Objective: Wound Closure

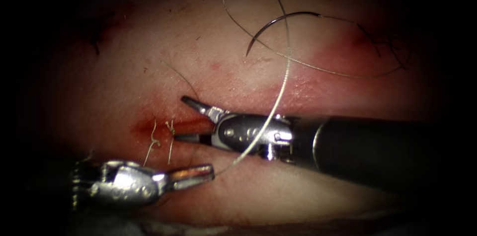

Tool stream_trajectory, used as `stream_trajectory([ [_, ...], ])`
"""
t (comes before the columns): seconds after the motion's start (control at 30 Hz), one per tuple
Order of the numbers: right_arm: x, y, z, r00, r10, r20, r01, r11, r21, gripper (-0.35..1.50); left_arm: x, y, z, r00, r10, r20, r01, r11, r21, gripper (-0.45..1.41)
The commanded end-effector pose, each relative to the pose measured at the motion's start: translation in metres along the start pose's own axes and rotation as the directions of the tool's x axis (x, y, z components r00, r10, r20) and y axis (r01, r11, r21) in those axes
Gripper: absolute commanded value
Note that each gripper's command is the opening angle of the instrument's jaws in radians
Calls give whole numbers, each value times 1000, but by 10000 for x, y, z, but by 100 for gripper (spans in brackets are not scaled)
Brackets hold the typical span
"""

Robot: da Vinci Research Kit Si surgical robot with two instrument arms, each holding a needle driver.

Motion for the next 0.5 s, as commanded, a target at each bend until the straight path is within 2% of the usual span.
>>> stream_trajectory([
  [0.03, -2, -5, 15, 1000, -2, -7, 2, 1000, 8, 140, -8, 1, 5, 1000, -7, -8, 7, 1000, -3, -45],
  [0.17, -6, -18, 39, 1000, -24, -6, 25, 998, 51, 138, -27, -25, -1, 995, -64, -71, 64, 998, -4, -45],
  [0.33, -16, -38, 57, 998, -58, -25, 61, 992, 107, 131, -45, -53, 0, 980, -136, -147, 130, 990, -47, -45],
  [0.5, -15, -46, 58, 995, -87, -44, 94, 979, 183, 130, -62, -80, -1, 963, -194, -187, 185, 980, -66, -45],
])
